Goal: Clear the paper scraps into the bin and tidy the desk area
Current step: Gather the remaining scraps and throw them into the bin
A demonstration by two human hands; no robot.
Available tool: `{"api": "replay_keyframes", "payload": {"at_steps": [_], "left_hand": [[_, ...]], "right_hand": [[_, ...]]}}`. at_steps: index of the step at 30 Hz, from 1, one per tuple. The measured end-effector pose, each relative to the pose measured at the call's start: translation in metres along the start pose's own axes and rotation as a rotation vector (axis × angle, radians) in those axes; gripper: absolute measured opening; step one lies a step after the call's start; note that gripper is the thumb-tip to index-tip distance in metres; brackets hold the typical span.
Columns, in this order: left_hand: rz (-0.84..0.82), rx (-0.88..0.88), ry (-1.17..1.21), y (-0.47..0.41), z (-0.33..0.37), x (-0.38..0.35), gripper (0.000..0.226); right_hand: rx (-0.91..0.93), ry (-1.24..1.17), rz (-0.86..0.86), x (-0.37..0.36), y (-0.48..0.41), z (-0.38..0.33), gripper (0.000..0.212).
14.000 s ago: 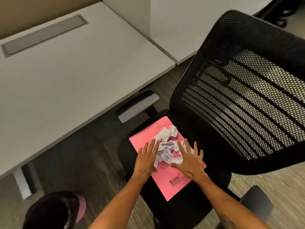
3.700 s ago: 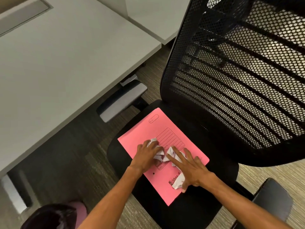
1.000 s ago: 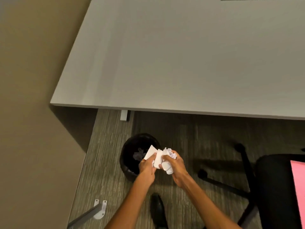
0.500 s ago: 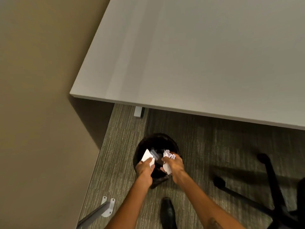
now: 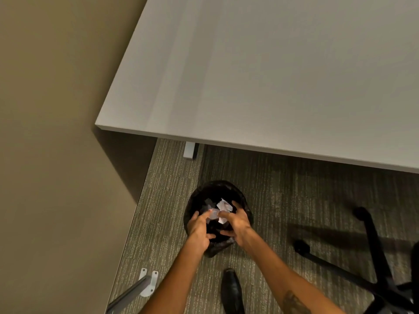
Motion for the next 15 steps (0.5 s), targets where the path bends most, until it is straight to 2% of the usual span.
{"api": "replay_keyframes", "payload": {"at_steps": [7, 15], "left_hand": [[-0.003, -0.045, -0.029, 0.018, 0.004, -0.012, 0.061], [-0.045, -0.110, -0.168, 0.060, -0.003, -0.060, 0.047]], "right_hand": [[0.028, -0.060, -0.042, -0.004, 0.025, -0.003, 0.053], [0.124, -0.113, -0.056, 0.014, 0.083, -0.017, 0.050]]}}
Point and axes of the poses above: each hand's wrist, its own y-axis away from the middle knuckle, its own x-axis out of the back of the hand, z = x × y, the point moved 9 cm from there along -y, towards the middle knuckle, and after that the axes turned 15 degrees about -z, right-handed, at the moved point
